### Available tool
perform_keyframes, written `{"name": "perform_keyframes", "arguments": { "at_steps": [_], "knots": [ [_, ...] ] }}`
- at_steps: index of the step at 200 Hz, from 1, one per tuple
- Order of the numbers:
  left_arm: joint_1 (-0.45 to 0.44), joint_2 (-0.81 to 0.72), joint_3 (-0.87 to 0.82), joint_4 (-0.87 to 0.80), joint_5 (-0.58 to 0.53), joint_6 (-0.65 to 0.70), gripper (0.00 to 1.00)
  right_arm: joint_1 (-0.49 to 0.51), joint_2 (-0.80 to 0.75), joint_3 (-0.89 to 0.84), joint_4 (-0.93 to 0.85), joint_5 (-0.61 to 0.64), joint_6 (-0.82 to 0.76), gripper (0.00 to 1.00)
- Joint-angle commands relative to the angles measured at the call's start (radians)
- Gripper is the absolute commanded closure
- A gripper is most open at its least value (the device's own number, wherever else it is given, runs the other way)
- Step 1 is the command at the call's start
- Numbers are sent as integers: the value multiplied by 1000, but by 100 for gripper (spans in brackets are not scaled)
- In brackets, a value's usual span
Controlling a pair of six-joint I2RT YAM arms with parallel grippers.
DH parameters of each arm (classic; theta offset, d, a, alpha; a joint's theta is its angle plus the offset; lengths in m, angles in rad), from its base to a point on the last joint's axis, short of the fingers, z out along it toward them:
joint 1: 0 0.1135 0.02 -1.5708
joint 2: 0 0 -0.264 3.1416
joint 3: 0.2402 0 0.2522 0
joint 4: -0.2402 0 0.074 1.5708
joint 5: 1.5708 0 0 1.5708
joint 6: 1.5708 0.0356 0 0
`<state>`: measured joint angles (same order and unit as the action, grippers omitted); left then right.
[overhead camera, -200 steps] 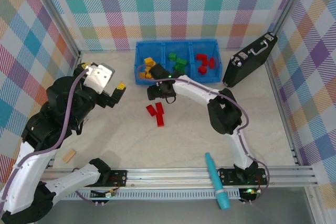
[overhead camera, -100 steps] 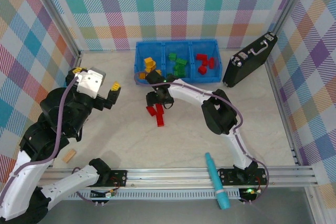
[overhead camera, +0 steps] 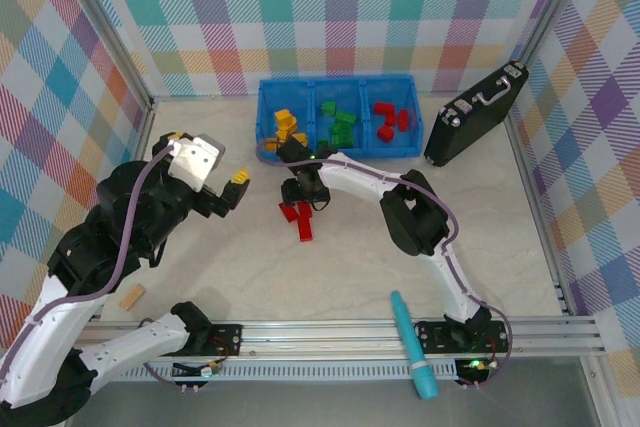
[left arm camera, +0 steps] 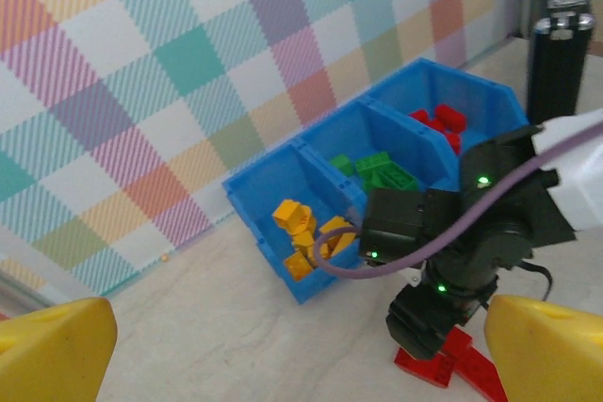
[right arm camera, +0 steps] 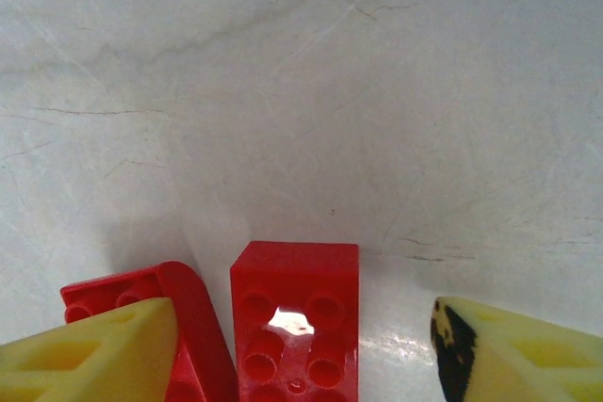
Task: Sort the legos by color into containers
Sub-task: Pick up the lego from the center of the table, then place the lego in the container.
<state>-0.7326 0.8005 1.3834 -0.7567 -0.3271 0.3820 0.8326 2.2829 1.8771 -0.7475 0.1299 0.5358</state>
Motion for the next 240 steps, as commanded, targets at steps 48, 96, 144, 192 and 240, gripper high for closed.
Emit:
{"name": "perform_keyframes", "arguments": {
  "at_steps": [48, 96, 144, 192, 240],
  "knots": [
    [-8, 73, 83, -88, 119, 29, 0, 5, 32, -32, -13, -9, 36, 44],
    [-7, 74, 84, -66, 130, 26, 0, -13, 66, -15, -70, -7, 36, 56],
    [-6, 121, 114, -57, 100, 5, 0, -28, -1, -62, -103, 16, -2, 72],
    [-2, 205, 136, -21, 139, 0, 0, -110, -270, -224, -117, 83, -47, 71],
    [12, 287, 165, 2, 152, -7, 0, -256, -410, -229, -87, 135, -169, 68]
  ]
}}
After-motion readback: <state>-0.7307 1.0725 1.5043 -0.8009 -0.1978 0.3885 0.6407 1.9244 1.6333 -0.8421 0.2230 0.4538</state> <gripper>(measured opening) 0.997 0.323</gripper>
